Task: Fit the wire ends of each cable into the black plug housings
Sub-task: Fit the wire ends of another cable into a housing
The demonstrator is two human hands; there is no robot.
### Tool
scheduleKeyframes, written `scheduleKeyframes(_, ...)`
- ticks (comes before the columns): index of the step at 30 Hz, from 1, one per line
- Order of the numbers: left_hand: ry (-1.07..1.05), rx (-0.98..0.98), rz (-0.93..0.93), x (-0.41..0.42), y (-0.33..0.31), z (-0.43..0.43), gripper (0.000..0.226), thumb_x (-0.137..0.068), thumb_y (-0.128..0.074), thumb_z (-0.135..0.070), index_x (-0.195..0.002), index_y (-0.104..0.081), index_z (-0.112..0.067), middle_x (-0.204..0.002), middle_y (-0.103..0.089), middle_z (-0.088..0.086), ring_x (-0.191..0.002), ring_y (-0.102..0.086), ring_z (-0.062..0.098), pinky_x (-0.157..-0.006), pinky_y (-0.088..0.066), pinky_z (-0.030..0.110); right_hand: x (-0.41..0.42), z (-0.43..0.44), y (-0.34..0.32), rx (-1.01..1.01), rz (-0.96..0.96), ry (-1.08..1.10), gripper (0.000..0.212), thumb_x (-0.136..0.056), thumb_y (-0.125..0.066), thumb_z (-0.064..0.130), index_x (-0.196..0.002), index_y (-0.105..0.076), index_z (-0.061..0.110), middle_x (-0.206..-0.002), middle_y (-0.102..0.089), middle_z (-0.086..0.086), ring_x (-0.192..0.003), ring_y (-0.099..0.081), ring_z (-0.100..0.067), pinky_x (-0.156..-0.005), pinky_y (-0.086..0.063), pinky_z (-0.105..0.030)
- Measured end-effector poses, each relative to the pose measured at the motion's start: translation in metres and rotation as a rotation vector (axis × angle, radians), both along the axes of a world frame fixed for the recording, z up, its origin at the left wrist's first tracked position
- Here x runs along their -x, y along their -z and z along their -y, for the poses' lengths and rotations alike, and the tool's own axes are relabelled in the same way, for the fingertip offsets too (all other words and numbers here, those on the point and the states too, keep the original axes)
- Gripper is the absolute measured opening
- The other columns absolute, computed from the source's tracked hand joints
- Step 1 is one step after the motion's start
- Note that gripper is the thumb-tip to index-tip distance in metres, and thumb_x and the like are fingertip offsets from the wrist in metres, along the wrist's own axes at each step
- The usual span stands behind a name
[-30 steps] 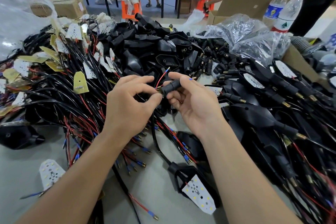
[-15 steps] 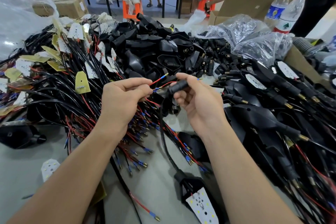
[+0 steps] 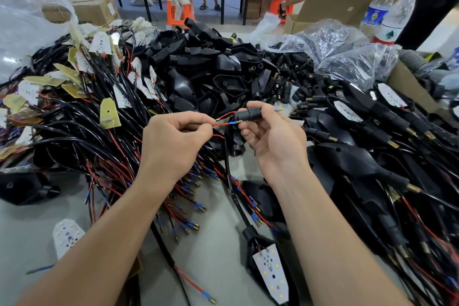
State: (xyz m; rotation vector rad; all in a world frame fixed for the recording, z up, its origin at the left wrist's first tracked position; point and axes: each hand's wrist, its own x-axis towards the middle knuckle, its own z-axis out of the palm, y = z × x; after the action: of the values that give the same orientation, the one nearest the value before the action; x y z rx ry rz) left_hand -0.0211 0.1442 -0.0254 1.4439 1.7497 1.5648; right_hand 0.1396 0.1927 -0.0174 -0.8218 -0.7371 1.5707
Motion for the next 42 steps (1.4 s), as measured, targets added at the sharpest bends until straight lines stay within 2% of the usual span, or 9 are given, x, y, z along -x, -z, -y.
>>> scheduleKeyframes(2,0.030,-0.029,0.085,-0.002,-0.001,-0.001,0.024,-0.080,-0.077,-0.022,-0.078,-0.080,-0.046,-0.070,-0.074,-0.001,-0.059,-0.057,0.011,-0.059,-0.046,0.028,0.000,0.000,0.000,0.010,-0.014,0.010,0.033,-0.110,-0.043,0.012,-0.095,-0.071,0.004,-0.077,-0.073,-0.012,-0.057,-0.066,-0.016,-0.055,-0.054,-0.021)
scheduleKeyframes(6,0.042,-0.063,0.259,-0.001,-0.003,-0.003,0.017,-0.077,-0.078,-0.021,-0.080,-0.083,-0.036,-0.080,-0.076,0.008,-0.074,-0.064,0.016,-0.076,-0.055,0.033,0.000,-0.001,-0.002,0.029,-0.042,0.018,0.033,-0.110,-0.043,0.012,-0.095,-0.071,0.003,-0.076,-0.073,-0.012,-0.056,-0.066,-0.016,-0.054,-0.055,-0.021)
scheduleKeyframes(8,0.012,-0.041,0.221,0.001,-0.002,-0.003,0.020,-0.079,-0.079,-0.019,-0.079,-0.082,-0.038,-0.077,-0.076,0.005,-0.069,-0.061,0.016,-0.070,-0.051,0.032,0.000,-0.001,-0.002,0.024,-0.050,0.014,0.033,-0.110,-0.043,0.012,-0.095,-0.070,0.002,-0.076,-0.073,-0.012,-0.057,-0.066,-0.017,-0.055,-0.055,-0.022)
scheduleKeyframes(13,-0.087,-0.003,-0.032,-0.003,-0.001,0.001,0.029,-0.083,-0.074,-0.021,-0.076,-0.077,-0.049,-0.062,-0.070,-0.015,-0.044,-0.051,0.003,-0.043,-0.035,0.011,0.001,-0.002,0.000,0.005,-0.048,0.012,0.032,-0.110,-0.043,0.011,-0.095,-0.070,0.002,-0.079,-0.073,-0.015,-0.058,-0.066,-0.019,-0.056,-0.055,-0.024)
scheduleKeyframes(23,-0.181,-0.057,-0.269,-0.007,-0.007,0.008,0.045,-0.086,-0.074,-0.019,-0.073,-0.063,-0.060,-0.084,-0.067,-0.019,-0.075,-0.064,-0.004,-0.058,-0.043,0.005,-0.001,-0.001,0.001,-0.064,0.049,-0.004,0.031,-0.108,-0.043,0.011,-0.095,-0.071,0.006,-0.082,-0.074,-0.014,-0.061,-0.067,-0.017,-0.058,-0.055,-0.023)
scheduleKeyframes(30,-0.041,-0.085,-0.147,-0.005,-0.007,0.009,0.036,-0.086,-0.082,-0.017,-0.078,-0.074,-0.051,-0.076,-0.073,-0.017,-0.064,-0.067,0.012,-0.052,-0.050,0.025,-0.001,0.001,-0.003,-0.129,0.164,-0.015,0.032,-0.107,-0.043,0.007,-0.092,-0.071,0.008,-0.087,-0.074,-0.015,-0.060,-0.065,-0.016,-0.057,-0.053,-0.022)
scheduleKeyframes(35,0.056,-0.044,-0.046,-0.006,0.000,0.004,0.032,-0.082,-0.084,-0.013,-0.080,-0.077,-0.044,-0.073,-0.075,-0.021,-0.073,-0.073,-0.002,-0.069,-0.050,0.010,0.004,0.004,-0.004,-0.094,0.130,-0.135,0.032,-0.109,-0.041,0.008,-0.094,-0.068,0.006,-0.084,-0.075,-0.012,-0.057,-0.063,-0.015,-0.058,-0.053,-0.022)
scheduleKeyframes(39,0.033,-0.093,-0.046,-0.003,-0.001,0.005,0.017,-0.080,-0.083,-0.033,-0.086,-0.078,-0.047,-0.079,-0.075,-0.026,-0.076,-0.071,-0.006,-0.068,-0.046,0.004,0.004,0.004,-0.004,-0.085,0.119,-0.132,0.030,-0.109,-0.041,0.008,-0.097,-0.069,0.005,-0.087,-0.076,-0.013,-0.058,-0.065,-0.015,-0.059,-0.053,-0.022)
scheduleKeyframes(42,0.025,-0.075,-0.005,0.001,-0.001,0.003,0.013,-0.080,-0.079,-0.038,-0.080,-0.078,-0.051,-0.071,-0.075,-0.013,-0.063,-0.069,0.014,-0.056,-0.051,0.025,0.002,0.003,-0.003,-0.075,0.097,-0.101,0.031,-0.109,-0.041,0.009,-0.098,-0.069,0.006,-0.089,-0.077,-0.013,-0.059,-0.066,-0.014,-0.060,-0.053,-0.022)
